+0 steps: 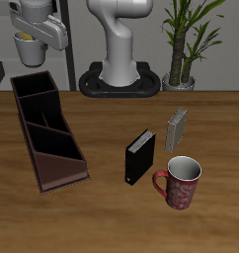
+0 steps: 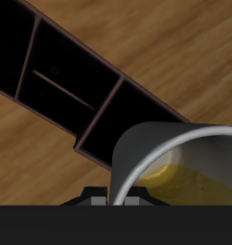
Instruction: Place the white-yellow mug into the right desk caddy's right compartment and place the black book into the right desk caddy's back compartment
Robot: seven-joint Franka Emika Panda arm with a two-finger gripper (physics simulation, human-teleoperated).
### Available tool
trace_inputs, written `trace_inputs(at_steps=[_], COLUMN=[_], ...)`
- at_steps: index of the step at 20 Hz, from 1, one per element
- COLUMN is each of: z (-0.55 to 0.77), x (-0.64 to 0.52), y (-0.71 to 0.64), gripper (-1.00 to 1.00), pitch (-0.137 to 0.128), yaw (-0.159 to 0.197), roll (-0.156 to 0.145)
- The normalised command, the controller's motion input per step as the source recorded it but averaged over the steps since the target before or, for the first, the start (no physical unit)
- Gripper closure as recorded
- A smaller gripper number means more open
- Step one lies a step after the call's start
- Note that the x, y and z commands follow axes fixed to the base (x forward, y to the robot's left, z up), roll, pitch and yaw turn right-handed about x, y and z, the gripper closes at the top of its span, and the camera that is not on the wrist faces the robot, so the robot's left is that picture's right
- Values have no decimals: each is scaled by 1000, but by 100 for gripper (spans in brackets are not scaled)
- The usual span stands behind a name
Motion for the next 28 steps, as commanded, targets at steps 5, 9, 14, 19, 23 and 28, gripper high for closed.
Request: trace_inputs(at_steps=[5, 9, 14, 19, 23, 28], z=[1, -105, -133, -122, -89, -148], x=[155, 175, 203, 142, 30, -65], y=[130, 164, 2, -168, -46, -153], gripper=[100, 100, 100, 100, 100, 100], pitch=[-5, 3, 20, 17, 9, 2], yaw=[-1, -35, 1, -49, -22, -60], roll=[50, 83, 20, -23, -26, -21])
